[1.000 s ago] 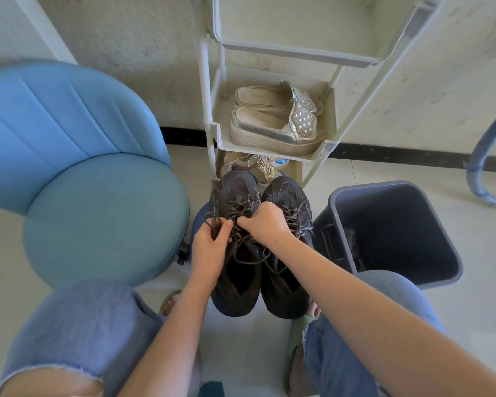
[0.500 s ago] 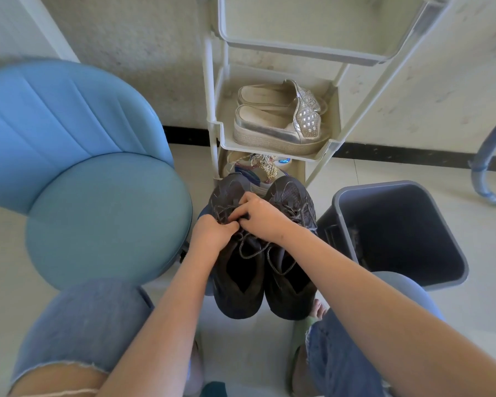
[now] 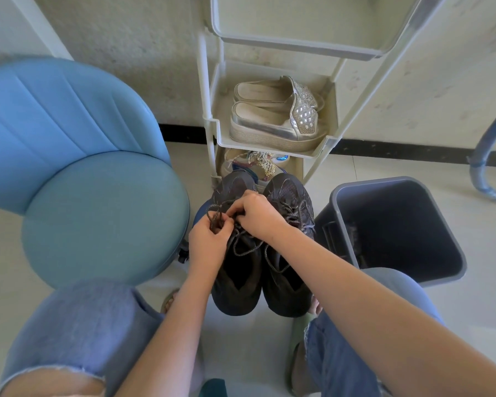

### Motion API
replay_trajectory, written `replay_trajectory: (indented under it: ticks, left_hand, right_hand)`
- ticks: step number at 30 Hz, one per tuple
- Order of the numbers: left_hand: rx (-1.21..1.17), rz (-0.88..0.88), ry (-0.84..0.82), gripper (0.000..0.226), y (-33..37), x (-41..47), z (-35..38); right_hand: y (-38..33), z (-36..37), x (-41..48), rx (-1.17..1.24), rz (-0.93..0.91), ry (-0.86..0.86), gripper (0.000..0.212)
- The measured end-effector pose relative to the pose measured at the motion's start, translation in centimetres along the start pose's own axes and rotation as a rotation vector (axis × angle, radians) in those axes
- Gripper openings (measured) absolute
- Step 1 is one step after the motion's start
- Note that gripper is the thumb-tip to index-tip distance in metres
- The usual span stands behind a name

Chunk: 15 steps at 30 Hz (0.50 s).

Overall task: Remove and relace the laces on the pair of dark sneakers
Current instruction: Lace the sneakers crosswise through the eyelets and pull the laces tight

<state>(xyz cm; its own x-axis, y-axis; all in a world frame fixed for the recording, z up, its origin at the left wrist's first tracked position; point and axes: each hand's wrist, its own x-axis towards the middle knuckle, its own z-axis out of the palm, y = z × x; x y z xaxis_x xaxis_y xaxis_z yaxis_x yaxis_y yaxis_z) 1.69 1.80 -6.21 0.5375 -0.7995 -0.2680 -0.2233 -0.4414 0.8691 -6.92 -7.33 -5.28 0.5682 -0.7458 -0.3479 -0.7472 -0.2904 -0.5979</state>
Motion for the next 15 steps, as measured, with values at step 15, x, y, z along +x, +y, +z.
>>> replay_trajectory:
  ticks: [15]
  left_hand:
    - [0.030, -0.197, -0.016, 0.036, 0.3, 0.8, 0.3]
  right_hand:
    - [0.2, -2.2, -0.8, 0.123, -0.095, -0.125, 0.024]
